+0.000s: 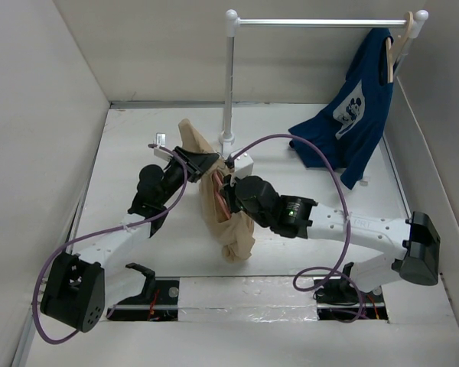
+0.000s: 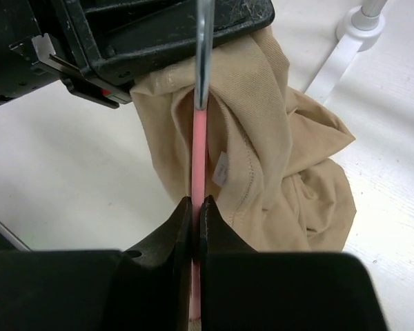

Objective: Place the t-shirt on the hanger

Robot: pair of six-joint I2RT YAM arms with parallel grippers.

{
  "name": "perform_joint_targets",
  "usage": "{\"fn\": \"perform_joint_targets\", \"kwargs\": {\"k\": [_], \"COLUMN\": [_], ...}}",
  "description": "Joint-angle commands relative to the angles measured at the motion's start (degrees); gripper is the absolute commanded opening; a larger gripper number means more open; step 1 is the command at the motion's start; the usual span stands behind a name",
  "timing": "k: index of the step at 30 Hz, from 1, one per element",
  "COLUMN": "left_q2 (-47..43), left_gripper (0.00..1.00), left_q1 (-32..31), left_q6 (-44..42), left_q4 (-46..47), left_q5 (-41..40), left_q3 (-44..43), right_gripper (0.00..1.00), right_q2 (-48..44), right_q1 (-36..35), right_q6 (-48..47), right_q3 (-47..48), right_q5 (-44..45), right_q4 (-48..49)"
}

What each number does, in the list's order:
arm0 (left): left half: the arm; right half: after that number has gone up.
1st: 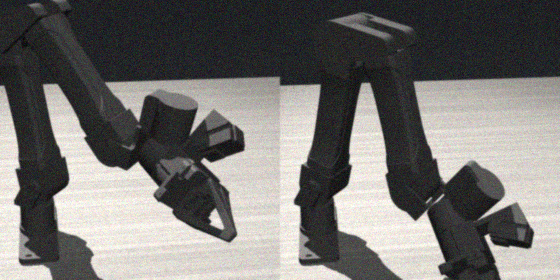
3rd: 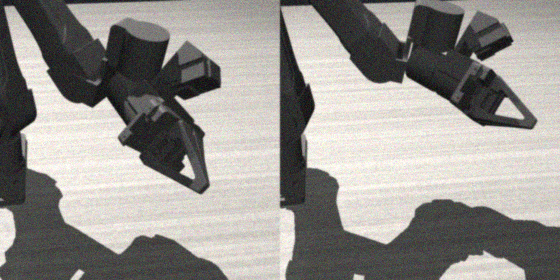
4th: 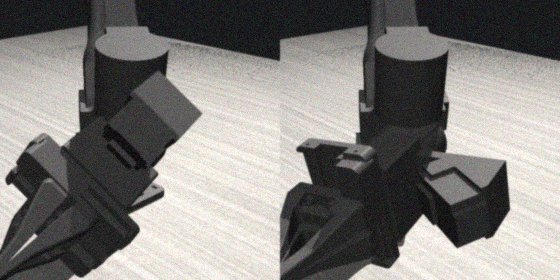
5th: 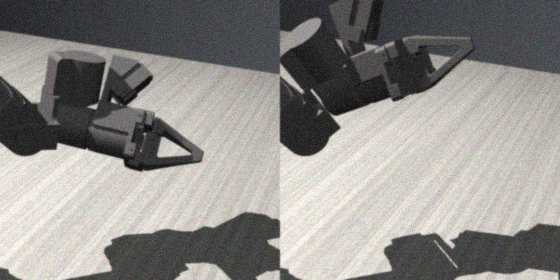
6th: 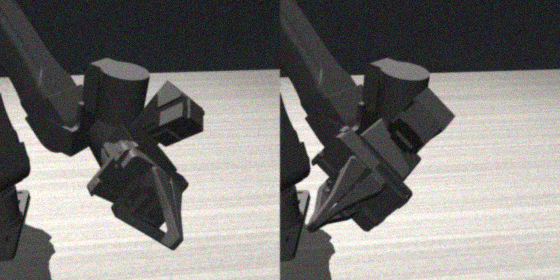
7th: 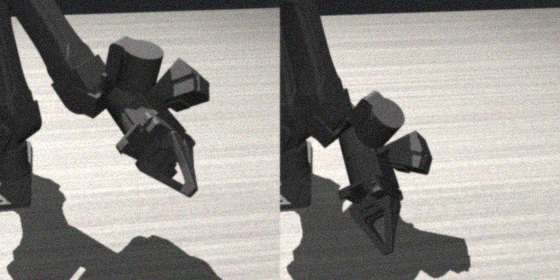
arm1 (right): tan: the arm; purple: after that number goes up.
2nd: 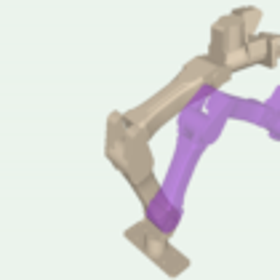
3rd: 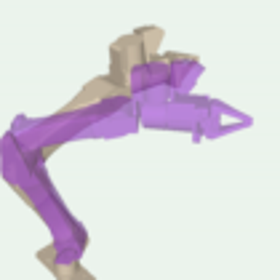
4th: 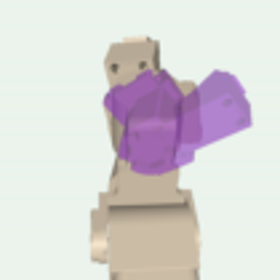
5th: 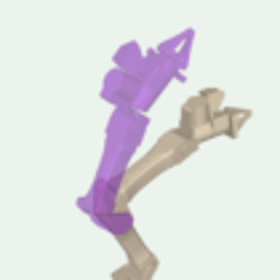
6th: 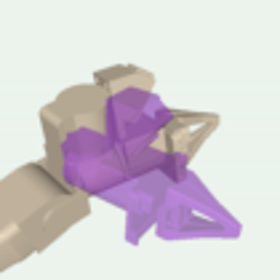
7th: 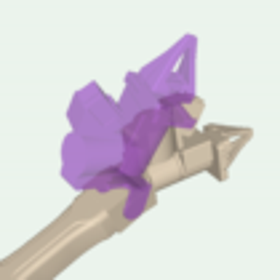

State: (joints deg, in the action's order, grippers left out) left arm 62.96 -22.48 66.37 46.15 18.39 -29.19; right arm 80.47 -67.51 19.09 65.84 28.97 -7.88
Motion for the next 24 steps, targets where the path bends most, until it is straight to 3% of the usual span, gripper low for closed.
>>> {"fn": "perform_joint_targets", "kwargs": {"k": [1, 4, 7, 18, 24], "left_q2": [-1.52, -2.14, -2.75, -7.06, -1.71], "left_gripper": [0.30, 0.51, 0.60, 0.64, 0.71], "left_q1": [-0.55, -0.55, -0.55, 0.59, 5.07], "left_q6": [-5.54, -9.05, -11.60, -18.56, -15.41], "left_q4": [-3.16, -6.68, -9.76, -19.08, -17.42], "left_q5": [0.42, -2.30, -4.50, -19.78, -19.10], "left_q3": [-4.90, -7.19, -8.86, -12.64, -17.12], "right_gripper": [0.00, 0.00, 0.00, 0.00, 0.00], "right_q2": [-3.12, -5.84, -7.95, -10.33, -12.17], "right_q1": [-0.35, -0.35, 0.88, 2.03, 2.03], "right_q6": [-0.55, -0.20, -0.37, -1.25, -1.42], "right_q3": [0.25, -0.63, -1.42, -2.12, -2.91], "right_q5": [2.40, 2.67, 1.53, -1.99, -3.04], "right_q4": [3.76, 1.82, 0.76, -1.00, -1.26]}}
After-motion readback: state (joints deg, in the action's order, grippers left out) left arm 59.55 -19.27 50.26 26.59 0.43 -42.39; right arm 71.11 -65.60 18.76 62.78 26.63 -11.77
